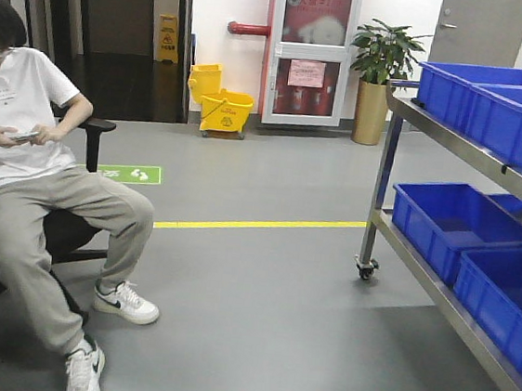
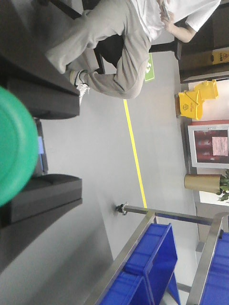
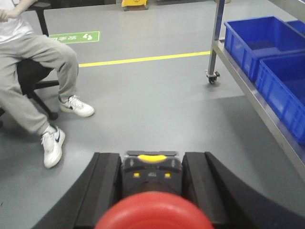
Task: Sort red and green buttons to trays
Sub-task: 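Drive the base past the shelves toward the green and red trays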
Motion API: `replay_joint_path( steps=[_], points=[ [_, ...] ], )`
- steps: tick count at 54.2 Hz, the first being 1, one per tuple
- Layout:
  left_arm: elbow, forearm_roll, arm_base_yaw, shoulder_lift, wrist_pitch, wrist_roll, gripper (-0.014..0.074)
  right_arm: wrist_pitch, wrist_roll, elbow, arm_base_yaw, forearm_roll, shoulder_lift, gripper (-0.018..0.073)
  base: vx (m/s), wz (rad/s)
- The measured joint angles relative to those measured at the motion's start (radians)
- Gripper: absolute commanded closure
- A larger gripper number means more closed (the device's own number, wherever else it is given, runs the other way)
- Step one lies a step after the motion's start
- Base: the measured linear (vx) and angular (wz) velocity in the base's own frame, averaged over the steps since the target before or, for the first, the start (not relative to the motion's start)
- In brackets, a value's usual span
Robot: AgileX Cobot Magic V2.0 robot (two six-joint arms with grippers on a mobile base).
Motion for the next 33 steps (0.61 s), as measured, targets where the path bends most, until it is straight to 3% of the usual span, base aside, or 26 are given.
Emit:
replay_joint_path(
  steps=[33],
  points=[
    [0.0,0.0,0.0,0.0,0.0,0.0,0.0599,0.0,0.0,0.0,0.0,0.0,0.0,0.0568,0.49,-0.15]
  ],
)
